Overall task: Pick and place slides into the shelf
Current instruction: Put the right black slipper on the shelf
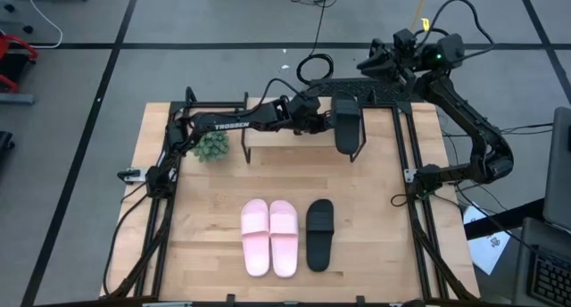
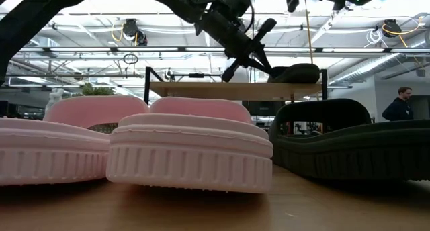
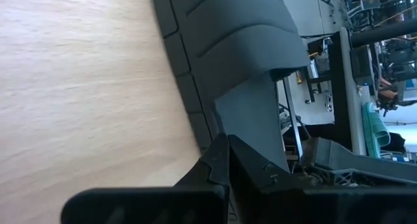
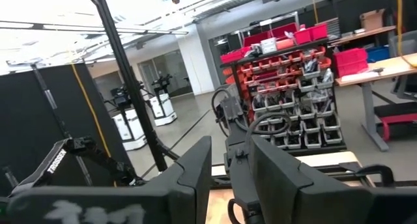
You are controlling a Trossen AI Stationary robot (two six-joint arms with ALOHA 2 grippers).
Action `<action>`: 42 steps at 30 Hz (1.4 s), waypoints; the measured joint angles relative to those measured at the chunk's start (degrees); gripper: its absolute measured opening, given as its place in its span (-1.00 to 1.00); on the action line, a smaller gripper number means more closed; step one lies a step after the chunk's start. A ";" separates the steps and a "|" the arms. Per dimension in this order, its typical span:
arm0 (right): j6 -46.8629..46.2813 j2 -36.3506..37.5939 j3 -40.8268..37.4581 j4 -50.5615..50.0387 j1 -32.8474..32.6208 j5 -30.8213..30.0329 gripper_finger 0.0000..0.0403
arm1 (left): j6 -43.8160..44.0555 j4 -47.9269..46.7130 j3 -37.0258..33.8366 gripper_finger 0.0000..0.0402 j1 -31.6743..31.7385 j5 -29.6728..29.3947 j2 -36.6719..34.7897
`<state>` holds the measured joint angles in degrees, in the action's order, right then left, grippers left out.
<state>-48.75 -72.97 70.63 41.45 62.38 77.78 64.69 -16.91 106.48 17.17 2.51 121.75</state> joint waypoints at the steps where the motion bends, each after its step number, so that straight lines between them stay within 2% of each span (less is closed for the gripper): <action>1: 0.03 -0.01 0.00 0.00 -0.36 0.00 -0.54 | 0.00 0.02 0.00 -1.00 0.00 -0.07 0.00; 10: 0.39 0.00 0.00 0.04 -2.49 -1.46 -0.54 | 0.39 0.04 0.00 -1.00 -0.53 -1.12 0.00; 42: 1.02 -0.01 0.00 0.07 -2.50 -1.65 -0.54 | 1.46 0.46 0.00 -1.00 -1.56 -4.62 0.85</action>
<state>-47.73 -72.98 70.63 41.52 59.88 76.12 66.15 -16.45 106.48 15.62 -2.11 122.61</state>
